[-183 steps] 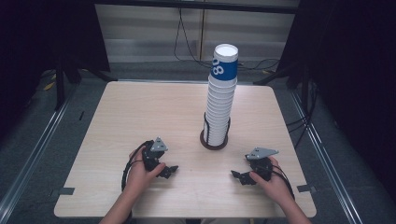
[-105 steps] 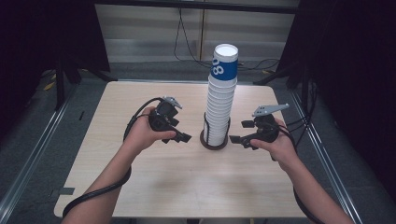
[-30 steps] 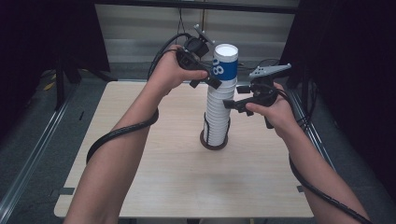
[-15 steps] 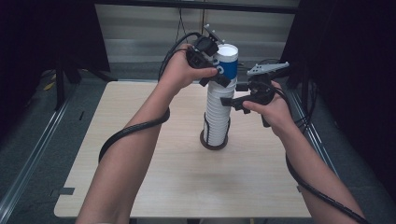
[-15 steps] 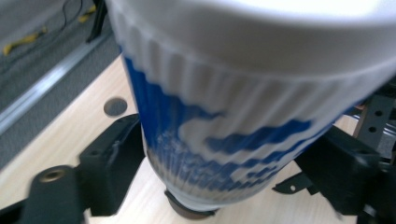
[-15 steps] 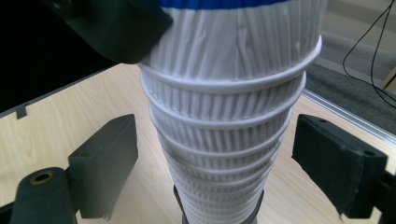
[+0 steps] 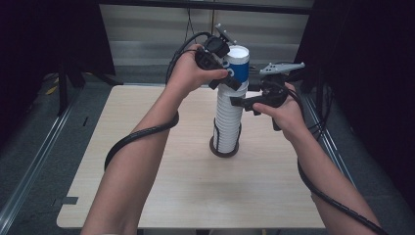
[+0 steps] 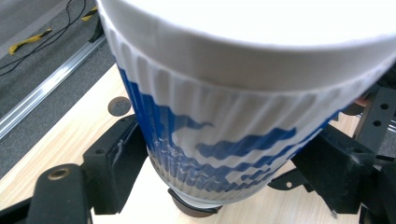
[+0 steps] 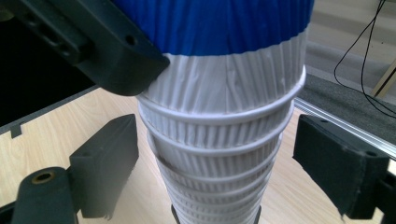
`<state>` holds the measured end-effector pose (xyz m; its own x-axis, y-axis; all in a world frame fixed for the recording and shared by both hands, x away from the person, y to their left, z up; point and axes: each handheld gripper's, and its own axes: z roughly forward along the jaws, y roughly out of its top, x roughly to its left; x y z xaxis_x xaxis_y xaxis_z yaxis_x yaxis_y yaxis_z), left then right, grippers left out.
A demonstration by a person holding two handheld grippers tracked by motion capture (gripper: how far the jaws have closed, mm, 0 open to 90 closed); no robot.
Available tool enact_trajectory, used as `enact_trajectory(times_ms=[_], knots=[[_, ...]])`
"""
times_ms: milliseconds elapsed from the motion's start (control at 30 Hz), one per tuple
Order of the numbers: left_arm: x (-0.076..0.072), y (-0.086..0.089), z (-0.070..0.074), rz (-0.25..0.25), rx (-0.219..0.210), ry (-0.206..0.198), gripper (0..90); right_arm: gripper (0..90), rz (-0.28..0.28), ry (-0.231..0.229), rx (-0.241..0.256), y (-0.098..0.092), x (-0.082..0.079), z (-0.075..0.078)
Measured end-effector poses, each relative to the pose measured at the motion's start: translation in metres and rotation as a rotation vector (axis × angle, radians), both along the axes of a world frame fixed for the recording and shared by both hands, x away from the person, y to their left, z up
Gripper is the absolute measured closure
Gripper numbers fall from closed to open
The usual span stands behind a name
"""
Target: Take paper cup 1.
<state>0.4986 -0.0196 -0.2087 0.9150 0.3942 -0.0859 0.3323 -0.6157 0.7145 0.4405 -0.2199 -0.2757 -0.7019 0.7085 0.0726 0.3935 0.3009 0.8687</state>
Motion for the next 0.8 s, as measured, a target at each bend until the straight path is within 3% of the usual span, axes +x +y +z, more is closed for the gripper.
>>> enact_trajectory(times_ms=[300,533,600,700,800], knots=[[-0.001,-0.001,0.001,-0.002,0.012,0.000,20.1,14.8,-0.027,-0.011,0.052,0.006,0.003,0.002],[-0.001,-0.001,0.003,0.007,0.016,0.005,20.0,16.3,-0.019,-0.018,0.051,0.005,0.002,0.002],[-0.001,0.000,0.005,0.015,0.006,0.012,20.1,16.6,-0.020,-0.017,0.051,0.005,0.003,0.002],[-0.002,0.004,0.014,0.037,-0.051,0.005,21.4,16.9,-0.020,-0.017,0.049,0.006,0.003,0.002],[-0.003,0.004,0.016,0.021,-0.021,0.003,21.6,16.9,-0.016,-0.019,0.043,0.006,0.003,0.002]])
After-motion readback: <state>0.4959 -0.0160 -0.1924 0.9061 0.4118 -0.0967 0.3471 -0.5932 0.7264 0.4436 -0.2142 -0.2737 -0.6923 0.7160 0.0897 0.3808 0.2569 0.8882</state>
